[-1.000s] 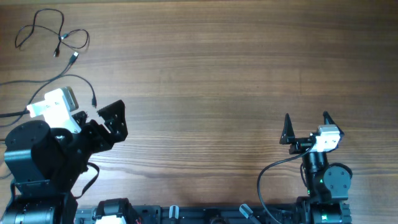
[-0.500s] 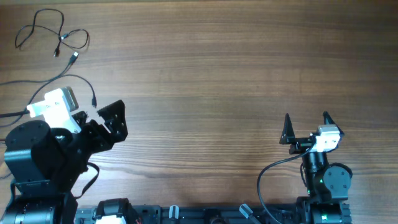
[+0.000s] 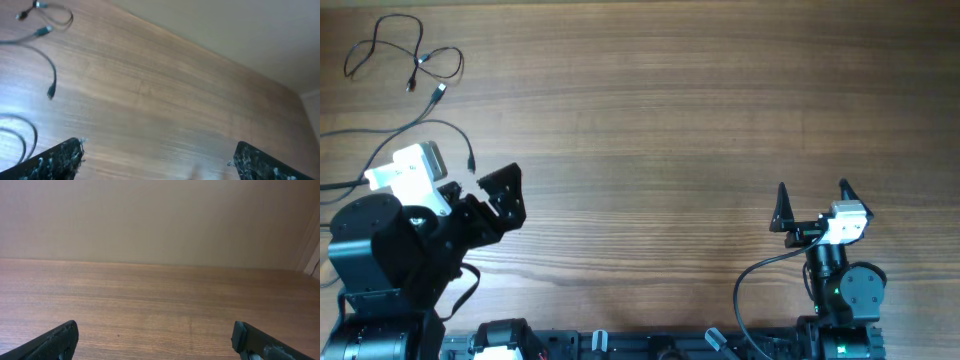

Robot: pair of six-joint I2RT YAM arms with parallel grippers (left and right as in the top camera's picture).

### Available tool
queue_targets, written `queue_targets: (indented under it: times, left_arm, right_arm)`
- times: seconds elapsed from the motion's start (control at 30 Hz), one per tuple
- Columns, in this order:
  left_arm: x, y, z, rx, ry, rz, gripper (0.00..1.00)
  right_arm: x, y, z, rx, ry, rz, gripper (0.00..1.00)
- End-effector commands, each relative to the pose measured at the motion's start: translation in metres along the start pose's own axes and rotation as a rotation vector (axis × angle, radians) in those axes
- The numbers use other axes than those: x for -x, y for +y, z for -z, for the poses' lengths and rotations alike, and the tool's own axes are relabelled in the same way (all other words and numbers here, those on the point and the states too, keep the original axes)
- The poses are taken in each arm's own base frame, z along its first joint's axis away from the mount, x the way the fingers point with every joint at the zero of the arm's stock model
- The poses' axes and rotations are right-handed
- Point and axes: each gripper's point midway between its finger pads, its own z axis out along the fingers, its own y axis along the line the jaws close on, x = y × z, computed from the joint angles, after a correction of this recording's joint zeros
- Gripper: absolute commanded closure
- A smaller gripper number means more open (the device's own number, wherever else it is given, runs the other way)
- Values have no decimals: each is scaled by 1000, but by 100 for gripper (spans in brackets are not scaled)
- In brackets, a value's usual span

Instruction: Untangle cables

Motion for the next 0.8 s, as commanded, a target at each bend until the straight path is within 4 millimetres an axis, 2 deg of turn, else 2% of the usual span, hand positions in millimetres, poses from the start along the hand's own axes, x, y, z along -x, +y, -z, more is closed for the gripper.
queue_targets:
  times: [0.0,0.13,0.3,0.43,0.63,0.77]
  left_arm:
    - [-12,5,1,25,47,19,0]
    - [-37,20,-1,69,91,21,0]
    - [-47,26,8,33,-70,-11,0]
    - [-61,41,-8,49,-122,-20,0]
    - [-80,61,-47,33,-205,-33,0]
    - [-83,64,-57,1,-287,-48,0]
  right_arm:
    - [2,2,1,15,-14,18,0]
    - [2,2,1,15,-14,18,0]
    - [2,2,1,15,-14,18,0]
    - [2,2,1,15,-14,18,0]
    - [2,2,1,15,-14,18,0]
    - [2,2,1,15,-14,18,0]
